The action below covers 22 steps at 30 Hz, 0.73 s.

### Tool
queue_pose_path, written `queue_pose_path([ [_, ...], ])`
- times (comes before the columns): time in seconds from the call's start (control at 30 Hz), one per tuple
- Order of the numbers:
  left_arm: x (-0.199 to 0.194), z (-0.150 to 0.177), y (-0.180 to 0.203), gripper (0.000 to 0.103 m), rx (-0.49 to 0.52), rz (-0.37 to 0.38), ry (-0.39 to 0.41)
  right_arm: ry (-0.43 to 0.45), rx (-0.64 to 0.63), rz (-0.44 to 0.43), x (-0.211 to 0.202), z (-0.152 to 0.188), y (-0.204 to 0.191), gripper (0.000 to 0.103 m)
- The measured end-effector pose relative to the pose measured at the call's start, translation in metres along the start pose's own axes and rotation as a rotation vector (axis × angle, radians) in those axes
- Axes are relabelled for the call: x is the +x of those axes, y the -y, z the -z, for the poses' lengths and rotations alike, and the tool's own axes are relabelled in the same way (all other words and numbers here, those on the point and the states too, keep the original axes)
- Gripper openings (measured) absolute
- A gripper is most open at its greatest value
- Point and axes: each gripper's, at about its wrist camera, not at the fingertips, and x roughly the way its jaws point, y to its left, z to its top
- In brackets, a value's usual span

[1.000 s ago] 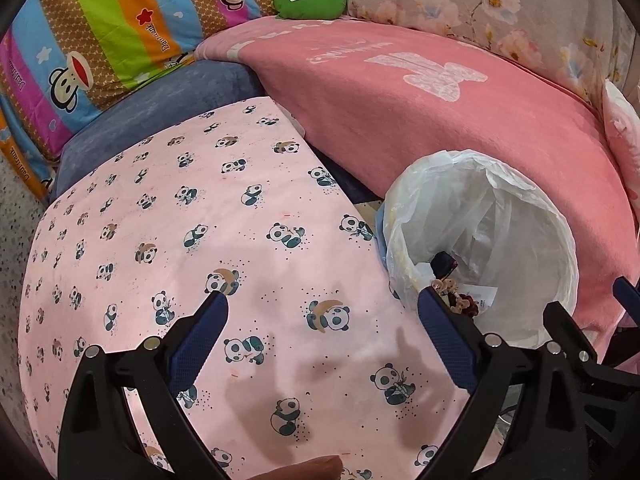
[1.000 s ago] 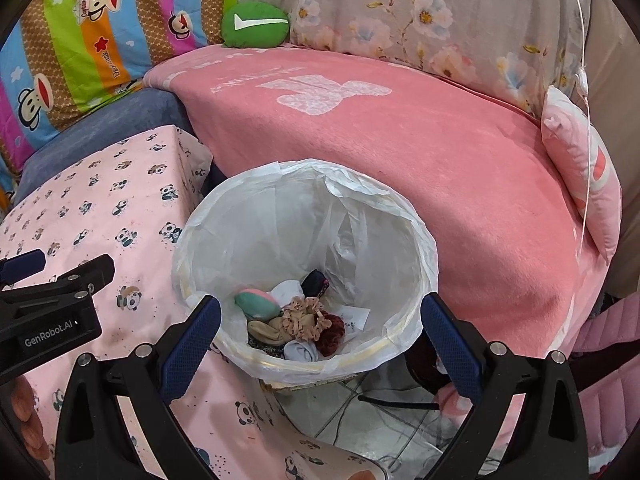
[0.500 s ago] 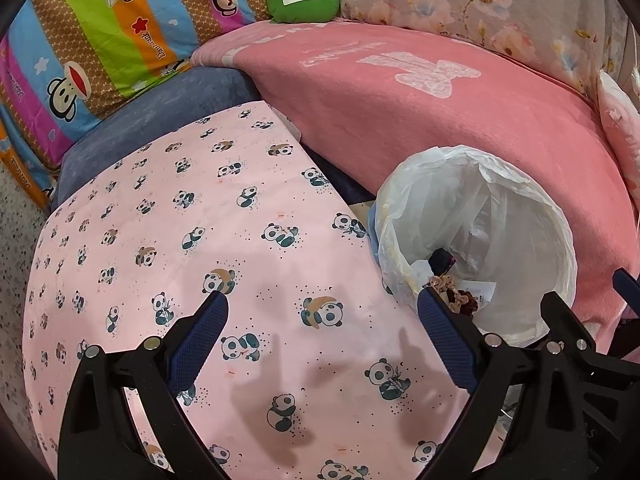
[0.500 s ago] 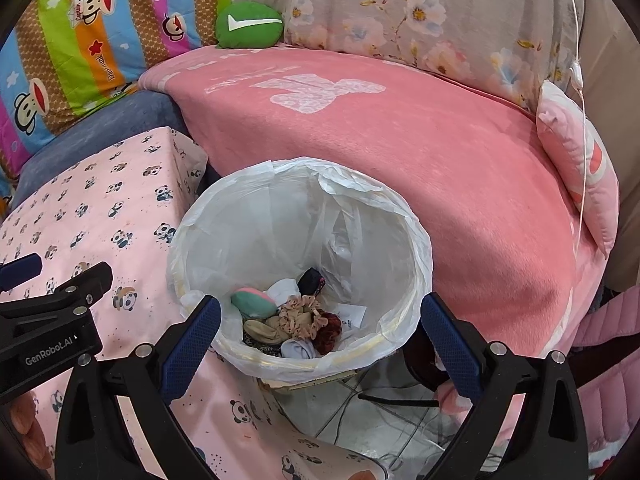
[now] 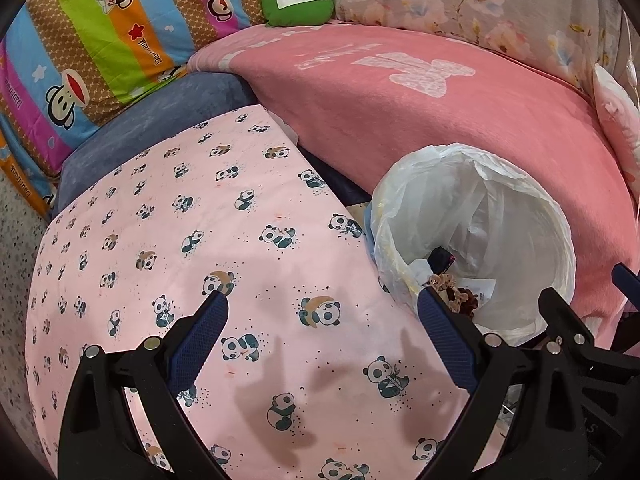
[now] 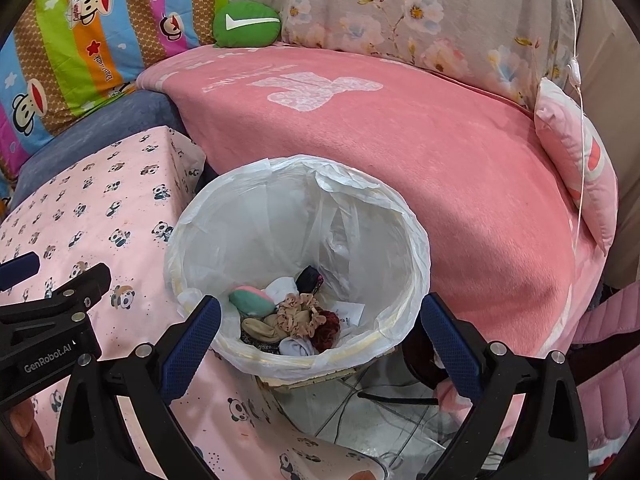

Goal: Collect trash

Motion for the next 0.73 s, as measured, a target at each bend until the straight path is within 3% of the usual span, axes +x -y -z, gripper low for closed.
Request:
queue_pose_path([
  [0.73,-0.0004,0.0030,0.0022,0.091,0.011,0.029,-0.007,-0.007,0.014,0.015,-0.0015,0.0045,0.0003,0.096],
])
